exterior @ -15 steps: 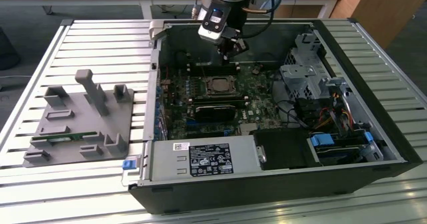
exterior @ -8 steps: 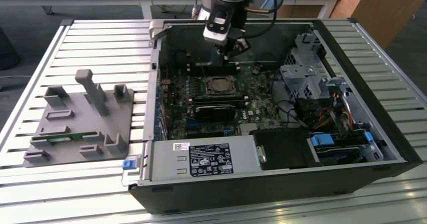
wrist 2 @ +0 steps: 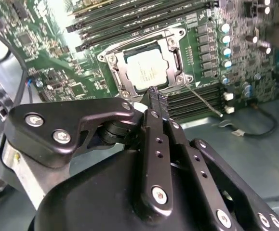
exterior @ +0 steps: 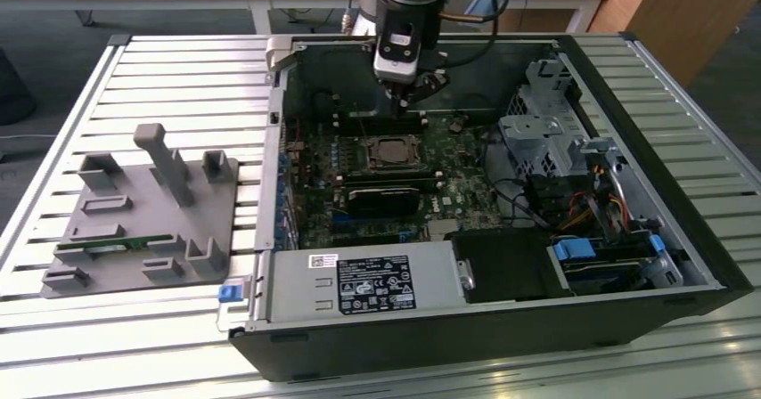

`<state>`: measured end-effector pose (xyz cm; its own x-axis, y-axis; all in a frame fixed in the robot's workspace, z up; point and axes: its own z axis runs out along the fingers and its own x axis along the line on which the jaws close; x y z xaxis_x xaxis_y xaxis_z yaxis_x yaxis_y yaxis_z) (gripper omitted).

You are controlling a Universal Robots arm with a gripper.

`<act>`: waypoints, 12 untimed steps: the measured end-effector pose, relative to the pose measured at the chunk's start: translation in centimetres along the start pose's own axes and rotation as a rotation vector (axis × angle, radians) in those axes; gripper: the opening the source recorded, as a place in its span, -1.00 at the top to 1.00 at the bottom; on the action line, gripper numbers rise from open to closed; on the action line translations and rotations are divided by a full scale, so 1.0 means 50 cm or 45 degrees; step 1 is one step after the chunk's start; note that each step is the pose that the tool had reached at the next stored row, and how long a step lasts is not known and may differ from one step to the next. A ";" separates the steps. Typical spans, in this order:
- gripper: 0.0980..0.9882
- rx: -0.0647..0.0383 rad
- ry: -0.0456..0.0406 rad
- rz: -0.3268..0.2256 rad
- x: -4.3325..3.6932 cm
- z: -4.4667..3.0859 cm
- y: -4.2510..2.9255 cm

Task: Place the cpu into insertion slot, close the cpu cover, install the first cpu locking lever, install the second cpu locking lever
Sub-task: 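Install the first cpu locking lever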

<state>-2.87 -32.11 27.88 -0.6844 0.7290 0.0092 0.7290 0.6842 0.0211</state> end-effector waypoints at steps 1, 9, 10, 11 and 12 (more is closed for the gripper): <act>0.98 0.000 0.000 -0.023 0.000 0.000 0.000; 0.98 0.001 0.003 -0.205 0.000 0.002 0.000; 0.98 0.001 0.003 -0.224 0.000 0.003 0.000; 0.98 0.001 0.004 -0.243 0.000 0.003 0.000; 0.98 0.001 0.004 -0.263 0.000 0.003 0.000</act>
<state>-2.88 -32.11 27.73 -0.8195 0.5730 0.0077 0.5730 0.8193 0.0222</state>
